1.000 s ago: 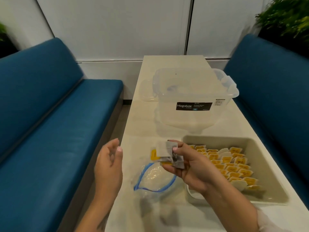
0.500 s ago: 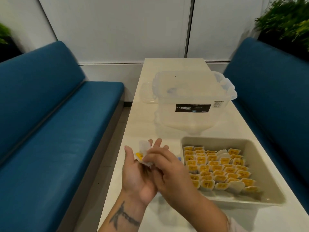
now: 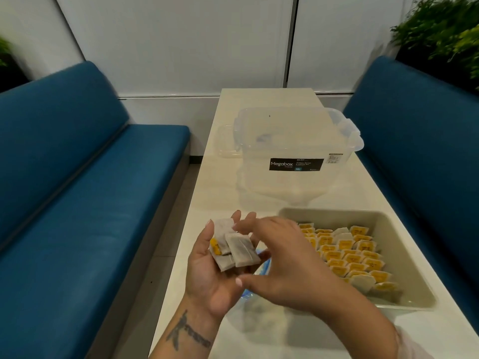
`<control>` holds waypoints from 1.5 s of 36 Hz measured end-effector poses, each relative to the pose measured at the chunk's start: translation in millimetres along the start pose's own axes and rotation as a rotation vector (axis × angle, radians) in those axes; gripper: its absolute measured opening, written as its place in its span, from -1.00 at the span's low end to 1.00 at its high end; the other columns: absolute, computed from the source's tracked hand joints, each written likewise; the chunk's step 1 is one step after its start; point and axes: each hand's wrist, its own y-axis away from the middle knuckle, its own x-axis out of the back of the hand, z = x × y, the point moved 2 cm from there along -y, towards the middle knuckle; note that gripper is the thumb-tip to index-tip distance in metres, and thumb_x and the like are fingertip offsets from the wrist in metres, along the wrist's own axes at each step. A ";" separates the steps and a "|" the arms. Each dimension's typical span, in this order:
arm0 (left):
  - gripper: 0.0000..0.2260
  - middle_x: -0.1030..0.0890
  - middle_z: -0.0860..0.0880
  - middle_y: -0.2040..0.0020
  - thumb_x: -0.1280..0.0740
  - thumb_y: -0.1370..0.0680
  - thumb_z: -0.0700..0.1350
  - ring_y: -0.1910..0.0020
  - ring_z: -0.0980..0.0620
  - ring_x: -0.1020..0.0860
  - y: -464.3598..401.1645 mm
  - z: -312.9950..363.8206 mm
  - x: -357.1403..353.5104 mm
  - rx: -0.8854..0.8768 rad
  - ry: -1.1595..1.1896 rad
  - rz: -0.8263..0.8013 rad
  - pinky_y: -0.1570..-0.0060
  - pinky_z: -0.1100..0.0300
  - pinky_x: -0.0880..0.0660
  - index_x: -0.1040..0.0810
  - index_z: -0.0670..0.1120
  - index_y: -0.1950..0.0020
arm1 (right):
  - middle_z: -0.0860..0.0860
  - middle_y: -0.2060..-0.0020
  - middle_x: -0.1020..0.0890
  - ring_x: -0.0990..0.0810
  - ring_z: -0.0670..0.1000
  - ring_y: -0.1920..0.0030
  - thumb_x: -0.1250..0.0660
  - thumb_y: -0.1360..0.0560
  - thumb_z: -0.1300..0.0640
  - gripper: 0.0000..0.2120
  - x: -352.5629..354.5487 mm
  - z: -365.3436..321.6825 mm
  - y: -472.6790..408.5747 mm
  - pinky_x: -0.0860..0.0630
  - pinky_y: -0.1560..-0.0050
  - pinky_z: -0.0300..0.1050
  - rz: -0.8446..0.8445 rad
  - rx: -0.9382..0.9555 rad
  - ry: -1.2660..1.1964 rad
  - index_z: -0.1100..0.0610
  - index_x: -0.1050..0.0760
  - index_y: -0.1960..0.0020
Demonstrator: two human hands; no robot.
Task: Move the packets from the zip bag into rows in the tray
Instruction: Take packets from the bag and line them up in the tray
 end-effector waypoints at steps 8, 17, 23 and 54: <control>-0.51 -0.54 -0.18 -0.28 -0.31 -0.47 0.01 -0.01 -0.18 -0.64 0.3 0.2 3.6 -0.015 0.034 -0.036 0.18 -0.05 -0.62 -0.45 -0.14 -0.36 | -0.15 0.23 -0.65 -0.51 -0.15 0.15 -0.42 -0.44 0.03 -0.91 -7.9 12.3 0.2 -0.42 0.12 -0.28 0.245 -0.106 -0.101 -0.06 -0.64 0.06; -0.48 -0.62 -0.17 -0.14 -0.64 -0.10 -0.19 -0.11 -0.13 -0.62 -3.1 -9.6 8.1 -0.040 -0.022 0.002 -0.13 -0.25 -0.47 -0.66 -0.17 -0.03 | -0.11 0.37 -0.63 -0.51 -0.17 0.40 -0.30 -0.53 0.22 -0.88 -9.3 26.3 -1.9 -0.43 0.37 -0.40 0.407 -0.593 -1.034 0.10 -0.60 0.11; -0.78 -0.66 -0.15 -0.02 -0.50 -0.33 -0.18 0.09 -0.03 -0.67 -1.7 -18.6 0.3 -0.071 -0.105 0.078 -0.12 -0.12 -0.50 -0.68 -0.15 0.04 | -0.05 0.40 -0.55 -0.41 -0.16 0.47 -0.36 -0.49 0.24 -0.92 -23.8 30.6 0.4 -0.37 0.42 -0.36 0.468 -0.692 -1.146 0.12 -0.53 0.17; -0.69 -0.65 -0.08 0.04 -0.40 -0.32 -0.11 0.00 -0.02 -0.58 -21.2 -29.3 -21.9 -0.040 -0.742 0.161 0.13 0.18 -0.56 -0.58 -0.05 -0.06 | -0.07 0.27 -0.63 -0.59 -0.03 0.19 -0.46 -0.43 0.00 -0.93 67.3 50.9 -27.0 -0.56 0.10 -0.09 -0.177 -0.393 -0.167 -0.01 -0.62 0.16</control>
